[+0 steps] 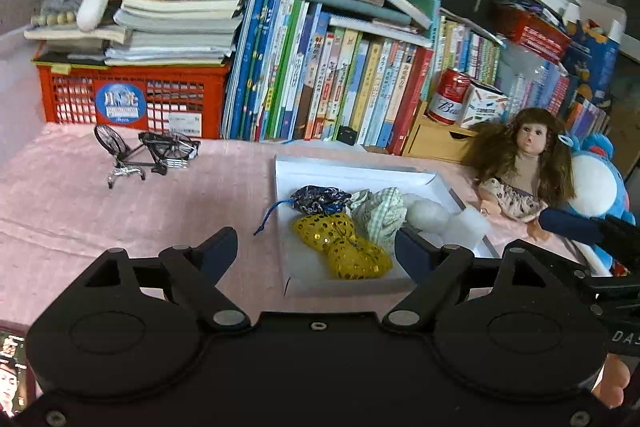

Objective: Organize soft objects
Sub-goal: 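Pull both grippers back toward the pink sock and pink-green plush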

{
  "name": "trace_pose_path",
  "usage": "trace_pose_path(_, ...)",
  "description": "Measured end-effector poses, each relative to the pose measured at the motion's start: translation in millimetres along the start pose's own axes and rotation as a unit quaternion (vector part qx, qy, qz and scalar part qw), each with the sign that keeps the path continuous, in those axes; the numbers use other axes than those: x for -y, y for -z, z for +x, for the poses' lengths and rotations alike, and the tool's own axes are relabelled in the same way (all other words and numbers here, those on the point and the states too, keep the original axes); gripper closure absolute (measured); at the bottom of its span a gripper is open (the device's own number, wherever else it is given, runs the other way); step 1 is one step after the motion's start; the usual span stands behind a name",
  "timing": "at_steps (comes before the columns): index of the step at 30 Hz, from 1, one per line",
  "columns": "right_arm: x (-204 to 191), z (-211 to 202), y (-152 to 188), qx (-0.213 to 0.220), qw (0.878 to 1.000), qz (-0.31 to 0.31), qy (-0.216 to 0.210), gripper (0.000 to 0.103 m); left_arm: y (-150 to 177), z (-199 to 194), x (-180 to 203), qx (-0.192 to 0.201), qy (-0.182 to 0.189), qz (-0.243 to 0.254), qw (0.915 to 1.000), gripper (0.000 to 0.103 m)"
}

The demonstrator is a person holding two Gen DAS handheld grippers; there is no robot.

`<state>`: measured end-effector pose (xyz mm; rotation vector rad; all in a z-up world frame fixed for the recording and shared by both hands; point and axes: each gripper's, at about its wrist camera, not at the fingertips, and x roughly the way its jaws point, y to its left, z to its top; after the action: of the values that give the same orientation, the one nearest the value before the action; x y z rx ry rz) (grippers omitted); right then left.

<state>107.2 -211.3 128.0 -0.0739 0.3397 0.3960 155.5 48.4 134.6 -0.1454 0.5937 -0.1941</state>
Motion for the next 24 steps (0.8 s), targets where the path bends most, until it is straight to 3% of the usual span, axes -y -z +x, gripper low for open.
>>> trace_pose_path(5,-25,-18,17,0.032,0.999,-0.018,0.002,0.015,24,-26,-1,0.034,-0.011,0.006,0.9993,0.015)
trace_pose_path(11,-44,-29,44,0.049,0.998,-0.027,0.017,0.012,64,-50,2,0.088,-0.063,0.044,0.9931,0.013)
trace_pose_path(20,-66,-44,79,0.069,0.996,-0.051,0.039,0.001,108,-67,-11,0.097,-0.084,0.044,0.9908,0.01)
trace_pose_path(24,-68,-43,88,0.066,0.996,-0.042,0.042,0.001,122,-72,-19,0.102,-0.085,0.043,0.9903,0.01)
